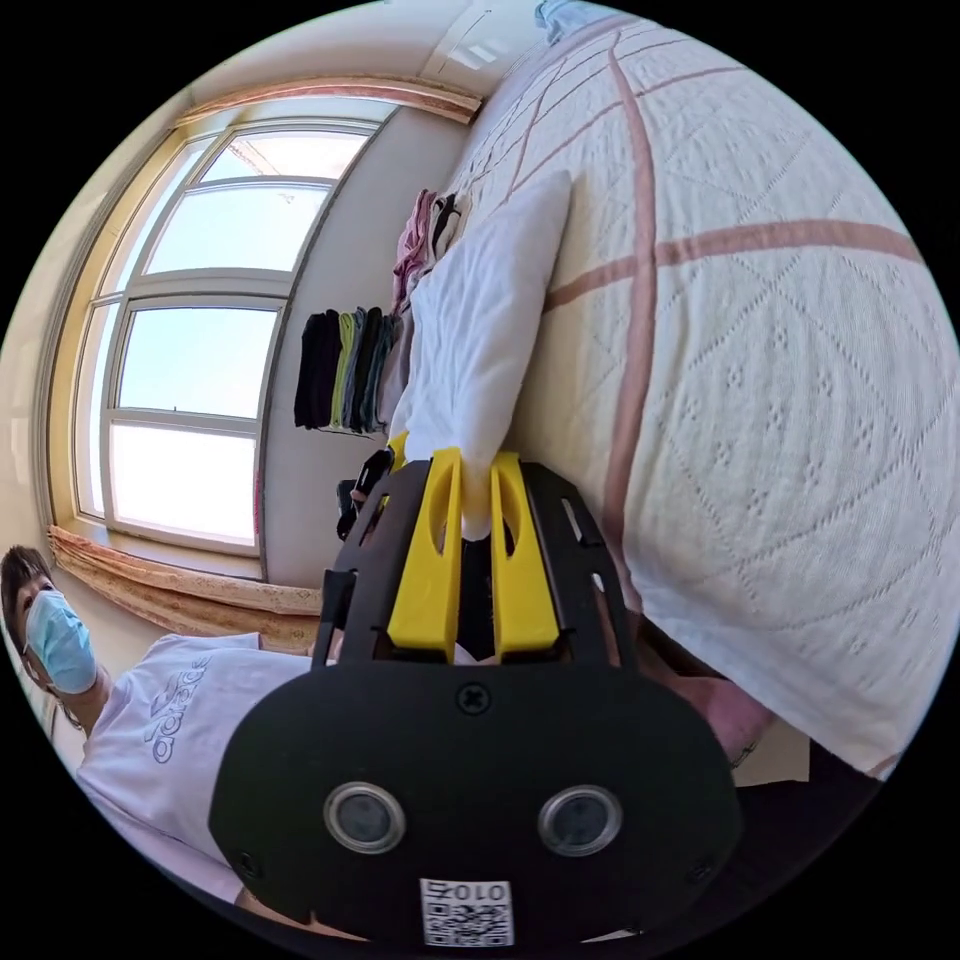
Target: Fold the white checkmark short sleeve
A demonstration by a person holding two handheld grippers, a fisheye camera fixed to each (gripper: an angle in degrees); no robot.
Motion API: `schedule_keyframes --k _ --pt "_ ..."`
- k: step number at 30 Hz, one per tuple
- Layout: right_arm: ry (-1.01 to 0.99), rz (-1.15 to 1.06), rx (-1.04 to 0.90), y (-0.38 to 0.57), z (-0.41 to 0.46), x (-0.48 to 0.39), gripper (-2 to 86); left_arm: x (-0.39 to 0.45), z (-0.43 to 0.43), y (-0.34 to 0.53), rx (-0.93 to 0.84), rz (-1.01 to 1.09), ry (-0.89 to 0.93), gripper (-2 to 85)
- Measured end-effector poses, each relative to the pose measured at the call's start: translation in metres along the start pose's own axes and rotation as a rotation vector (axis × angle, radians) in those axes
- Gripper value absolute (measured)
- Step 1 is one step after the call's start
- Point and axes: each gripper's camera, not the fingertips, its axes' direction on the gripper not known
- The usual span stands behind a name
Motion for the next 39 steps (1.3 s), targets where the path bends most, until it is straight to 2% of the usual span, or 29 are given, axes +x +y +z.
schedule_keyframes --k 5,9,13,17,21,24,26,28,31,32,34,39 --pt "-0.036 -0.008 0.011 0.001 0.007 0.0 5.6 -0.031 0.01 -0.007 -0.038 -0.014 0.036 8.3" --pt "-0.036 -0.046 -0.001 -0.004 0.006 -0.013 5.1 -0.031 0.009 -0.016 -0.049 0.074 0.08 7.9" --pt "-0.099 -0.194 0.016 -0.016 -0.015 -0.075 4.8 -0.001 -0.014 -0.045 -0.046 0.206 0.119 7.6" --pt "-0.038 -0.415 -0.017 -0.054 -0.023 -0.174 4.8 0.035 -0.049 -0.089 -0.021 0.3 0.176 7.5" --pt "0.014 -0.469 -0.076 -0.123 0.0 -0.216 4.8 0.051 -0.07 -0.182 -0.025 0.306 0.231 7.5" --pt "-0.04 -0.484 -0.073 -0.205 0.021 -0.244 4.8 0.075 -0.071 -0.287 -0.044 0.361 0.176 7.4" --pt "-0.027 -0.579 0.018 -0.26 0.029 -0.288 4.8 0.101 -0.076 -0.351 -0.036 0.41 0.151 7.4" --pt "-0.021 -0.636 0.085 -0.293 0.04 -0.314 4.8 0.14 -0.091 -0.418 0.013 0.515 0.037 7.4" --pt "0.051 -0.639 0.135 -0.342 0.082 -0.328 4.9 0.152 -0.094 -0.475 0.049 0.529 -0.135 7.3" --pt "0.089 -0.616 0.115 -0.358 0.109 -0.322 4.9 0.15 -0.092 -0.484 0.047 0.522 -0.19 7.3" --pt "0.16 -0.544 0.049 -0.378 0.156 -0.3 4.9 0.125 -0.073 -0.507 0.011 0.464 -0.423 7.1" --pt "0.208 -0.309 -0.128 -0.378 0.246 -0.214 5.0 0.027 -0.02 -0.504 -0.159 0.246 -0.619 7.0"
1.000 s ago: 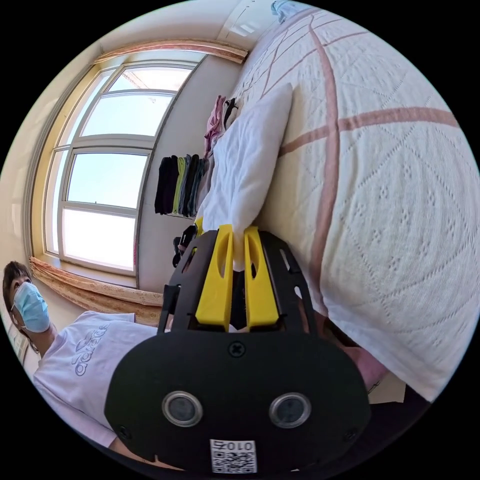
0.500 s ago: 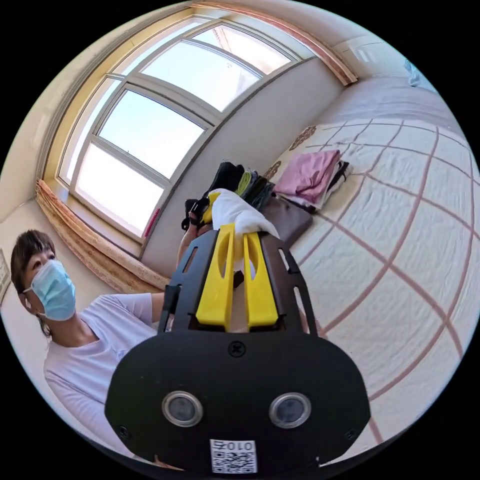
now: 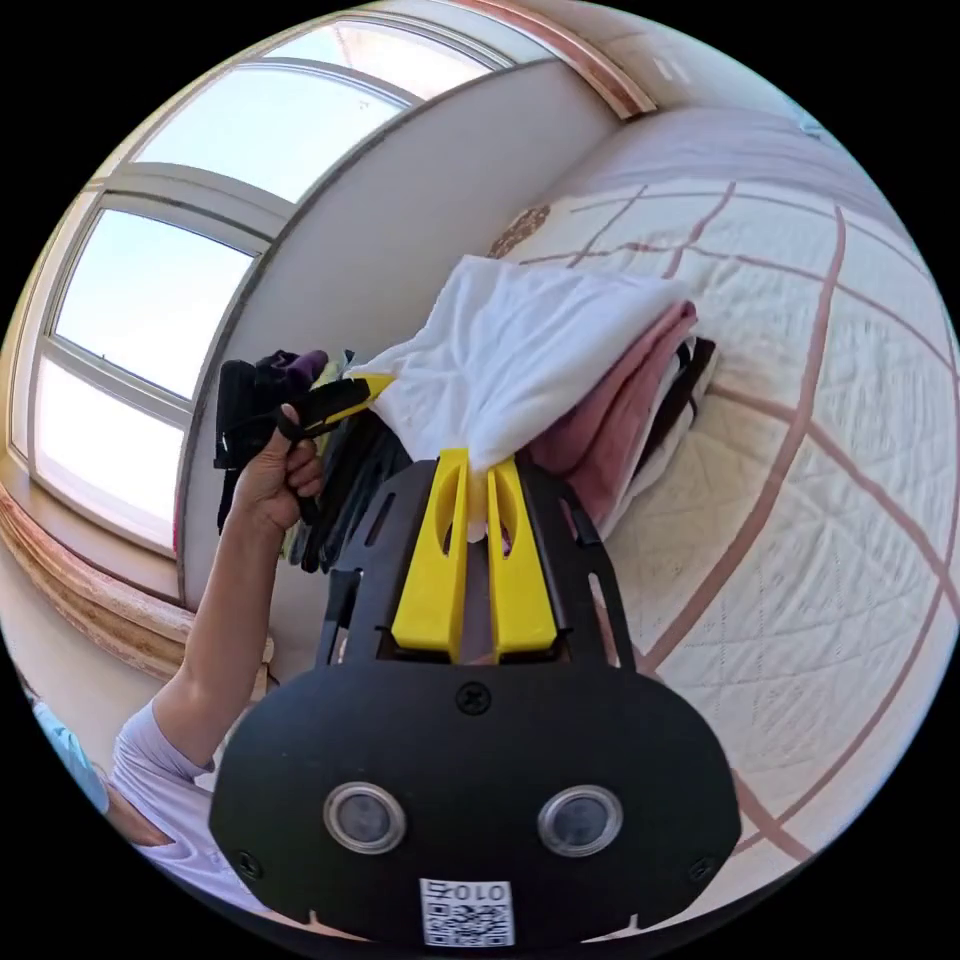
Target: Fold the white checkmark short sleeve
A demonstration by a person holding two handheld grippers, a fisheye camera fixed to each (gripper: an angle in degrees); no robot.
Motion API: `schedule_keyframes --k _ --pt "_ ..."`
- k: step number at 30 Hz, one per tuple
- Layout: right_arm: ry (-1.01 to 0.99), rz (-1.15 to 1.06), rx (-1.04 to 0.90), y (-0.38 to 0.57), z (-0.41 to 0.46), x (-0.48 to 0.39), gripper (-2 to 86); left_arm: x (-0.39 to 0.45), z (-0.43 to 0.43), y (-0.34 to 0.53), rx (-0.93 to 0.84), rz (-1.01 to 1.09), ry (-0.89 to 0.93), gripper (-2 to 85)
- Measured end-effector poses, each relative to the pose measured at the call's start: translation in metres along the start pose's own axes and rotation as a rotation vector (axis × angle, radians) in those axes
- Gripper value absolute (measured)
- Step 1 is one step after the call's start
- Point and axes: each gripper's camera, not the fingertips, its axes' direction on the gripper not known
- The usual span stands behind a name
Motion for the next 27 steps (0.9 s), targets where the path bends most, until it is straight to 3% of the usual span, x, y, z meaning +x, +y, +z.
schedule_keyframes --k 4,9,14,16,19,23,25,27 --pt "-0.103 0.041 0.042 0.012 0.0 0.01 4.9 -0.01 0.021 0.022 0.003 -0.047 0.024 6.9" --pt "-0.022 0.006 -0.026 0.003 -0.006 -0.014 4.6 0.024 -0.003 0.031 0.064 -0.015 -0.001 7.2" --pt "0.099 -0.089 -0.004 0.04 -0.012 -0.034 3.4 0.089 -0.006 0.045 0.037 0.147 -0.36 8.2" --pt "0.174 -0.147 0.03 0.069 -0.029 -0.047 2.9 0.124 -0.01 0.066 0.078 0.238 -0.537 8.0" --pt "0.338 -0.266 0.157 0.137 -0.075 -0.069 2.4 0.154 -0.04 0.091 0.178 0.269 -0.666 7.4" --pt "0.559 -0.292 0.364 0.259 -0.162 -0.073 3.7 0.184 -0.1 0.137 0.319 0.245 -0.602 6.8" --pt "0.654 -0.257 0.439 0.317 -0.202 -0.068 3.8 0.219 -0.132 0.185 0.424 0.326 -0.454 6.3" --pt "0.771 -0.171 0.468 0.373 -0.237 -0.061 3.9 0.253 -0.138 0.224 0.457 0.385 -0.441 5.9"
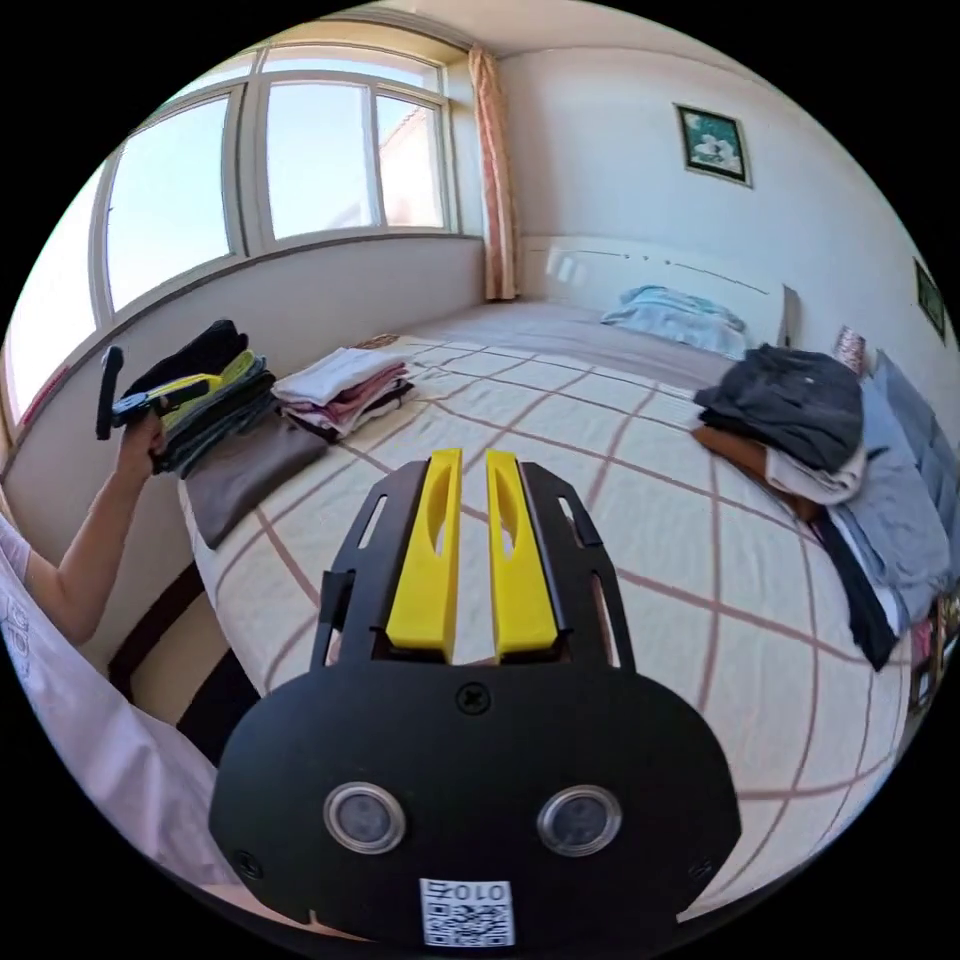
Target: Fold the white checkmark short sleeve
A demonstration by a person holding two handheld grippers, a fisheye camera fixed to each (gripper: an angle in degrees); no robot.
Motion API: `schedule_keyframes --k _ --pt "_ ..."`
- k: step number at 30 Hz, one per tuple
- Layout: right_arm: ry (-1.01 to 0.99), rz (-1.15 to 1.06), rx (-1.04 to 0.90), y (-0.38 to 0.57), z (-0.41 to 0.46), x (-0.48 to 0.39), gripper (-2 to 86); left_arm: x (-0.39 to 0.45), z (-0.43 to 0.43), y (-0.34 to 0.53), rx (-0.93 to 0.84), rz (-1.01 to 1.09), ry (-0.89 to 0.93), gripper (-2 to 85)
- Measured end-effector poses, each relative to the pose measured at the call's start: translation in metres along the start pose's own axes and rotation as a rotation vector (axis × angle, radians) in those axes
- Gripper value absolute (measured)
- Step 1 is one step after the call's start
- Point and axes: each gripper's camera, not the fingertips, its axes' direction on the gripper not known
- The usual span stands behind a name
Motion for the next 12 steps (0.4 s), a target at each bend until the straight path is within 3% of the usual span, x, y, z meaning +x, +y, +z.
schedule_keyframes --k 2,4,9,12 --pt "0.14 0.104 -0.038 0.053 -0.05 0.039 4.3 0.038 -0.019 0.019 0.015 0.023 0.123 5.4" --pt "0.186 0.177 -0.051 0.091 -0.082 0.065 4.6 0.095 -0.021 0.04 -0.003 0.084 0.369 4.8" --pt "0.276 0.284 -0.019 0.156 -0.149 0.11 6.0 0.202 -0.021 0.052 -0.057 0.108 0.763 3.3" --pt "0.353 0.3 0.006 0.173 -0.173 0.139 6.6 0.258 -0.043 0.038 -0.04 0.192 0.88 2.2"
